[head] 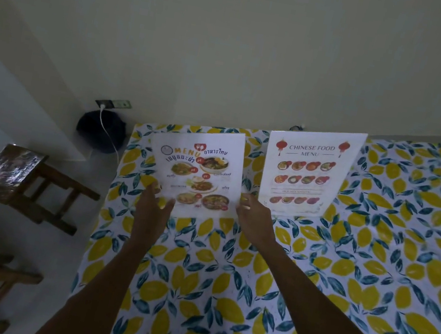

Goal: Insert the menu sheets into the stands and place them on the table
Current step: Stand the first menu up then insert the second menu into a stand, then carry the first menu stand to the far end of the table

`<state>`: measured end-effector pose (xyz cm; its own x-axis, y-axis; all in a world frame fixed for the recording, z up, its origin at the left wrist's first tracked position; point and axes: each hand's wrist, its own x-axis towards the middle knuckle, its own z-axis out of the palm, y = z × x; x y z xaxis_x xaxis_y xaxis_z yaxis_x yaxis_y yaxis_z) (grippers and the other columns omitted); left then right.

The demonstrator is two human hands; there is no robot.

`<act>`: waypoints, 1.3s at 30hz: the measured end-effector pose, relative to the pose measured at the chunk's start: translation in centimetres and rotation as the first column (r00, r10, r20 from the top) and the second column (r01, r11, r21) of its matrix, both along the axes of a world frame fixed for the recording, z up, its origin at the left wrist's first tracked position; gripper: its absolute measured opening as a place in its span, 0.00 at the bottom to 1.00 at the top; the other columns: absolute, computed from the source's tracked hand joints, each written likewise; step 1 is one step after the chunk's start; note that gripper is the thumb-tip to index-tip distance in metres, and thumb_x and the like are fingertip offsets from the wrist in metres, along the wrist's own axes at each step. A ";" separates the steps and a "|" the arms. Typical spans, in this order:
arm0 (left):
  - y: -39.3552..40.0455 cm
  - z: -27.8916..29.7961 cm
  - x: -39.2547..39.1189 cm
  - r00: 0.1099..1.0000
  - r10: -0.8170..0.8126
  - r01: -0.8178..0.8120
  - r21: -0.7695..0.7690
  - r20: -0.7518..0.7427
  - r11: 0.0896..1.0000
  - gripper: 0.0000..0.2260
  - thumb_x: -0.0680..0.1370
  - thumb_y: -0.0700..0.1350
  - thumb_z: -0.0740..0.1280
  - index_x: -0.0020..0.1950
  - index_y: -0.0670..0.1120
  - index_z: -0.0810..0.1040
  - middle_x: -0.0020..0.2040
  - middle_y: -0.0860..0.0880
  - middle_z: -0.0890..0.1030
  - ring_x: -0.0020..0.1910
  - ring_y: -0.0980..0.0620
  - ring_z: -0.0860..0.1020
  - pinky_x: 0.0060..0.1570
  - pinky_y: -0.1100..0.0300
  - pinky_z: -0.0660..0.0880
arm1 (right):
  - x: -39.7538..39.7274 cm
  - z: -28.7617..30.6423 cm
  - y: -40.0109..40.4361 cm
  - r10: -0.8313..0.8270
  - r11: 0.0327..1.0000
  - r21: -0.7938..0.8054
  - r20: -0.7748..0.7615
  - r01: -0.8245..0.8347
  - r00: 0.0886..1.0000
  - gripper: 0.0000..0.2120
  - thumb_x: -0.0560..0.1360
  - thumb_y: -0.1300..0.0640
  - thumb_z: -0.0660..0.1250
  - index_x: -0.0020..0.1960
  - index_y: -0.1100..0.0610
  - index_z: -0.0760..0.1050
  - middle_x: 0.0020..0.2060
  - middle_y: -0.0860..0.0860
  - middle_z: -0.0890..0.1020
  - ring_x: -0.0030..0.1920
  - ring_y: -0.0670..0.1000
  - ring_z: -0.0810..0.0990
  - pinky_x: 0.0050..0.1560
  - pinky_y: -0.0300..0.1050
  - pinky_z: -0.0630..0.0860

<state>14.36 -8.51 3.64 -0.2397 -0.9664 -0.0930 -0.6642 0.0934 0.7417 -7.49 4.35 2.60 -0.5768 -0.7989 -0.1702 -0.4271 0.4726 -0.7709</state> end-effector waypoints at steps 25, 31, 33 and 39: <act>13.4 3.0 -8.3 0.873 -0.400 0.428 -0.047 0.279 0.902 0.29 0.80 0.56 0.62 0.77 0.44 0.61 0.75 0.41 0.67 0.75 0.41 0.64 0.69 0.44 0.67 | -8.4 7.0 16.8 0.154 0.977 0.195 -0.363 -0.087 0.919 0.18 0.79 0.53 0.63 0.68 0.55 0.71 0.64 0.56 0.77 0.63 0.59 0.76 0.60 0.55 0.75; 12.5 2.0 -16.6 0.913 -0.361 0.368 -0.004 0.190 0.930 0.32 0.80 0.53 0.65 0.79 0.41 0.58 0.76 0.40 0.65 0.74 0.41 0.65 0.68 0.47 0.68 | -16.4 4.7 15.3 0.112 0.967 0.253 -0.316 -0.030 0.942 0.22 0.78 0.52 0.63 0.70 0.57 0.68 0.65 0.59 0.75 0.61 0.60 0.77 0.57 0.53 0.76; 12.1 1.8 -19.0 0.945 -0.295 0.298 -0.004 0.143 0.955 0.34 0.80 0.51 0.67 0.79 0.40 0.56 0.76 0.39 0.64 0.74 0.40 0.66 0.68 0.48 0.68 | -18.8 3.9 14.3 0.079 0.968 0.251 -0.276 -0.008 0.958 0.24 0.78 0.54 0.65 0.71 0.60 0.65 0.66 0.61 0.73 0.62 0.62 0.76 0.58 0.55 0.75; 10.0 1.4 -23.0 0.985 -0.100 0.099 0.016 0.138 0.995 0.34 0.78 0.52 0.69 0.76 0.39 0.57 0.72 0.37 0.69 0.68 0.36 0.72 0.63 0.41 0.73 | -23.0 2.1 11.2 0.034 0.987 0.159 -0.156 -0.009 0.987 0.29 0.76 0.54 0.67 0.73 0.59 0.60 0.66 0.60 0.73 0.63 0.61 0.75 0.56 0.54 0.75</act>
<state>-8.62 1.46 5.00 -0.3189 -0.9373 -0.1404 -0.7482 0.1580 0.6443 -30.52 15.58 4.70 -0.5895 -0.7819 -0.2030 -0.5490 0.5721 -0.6093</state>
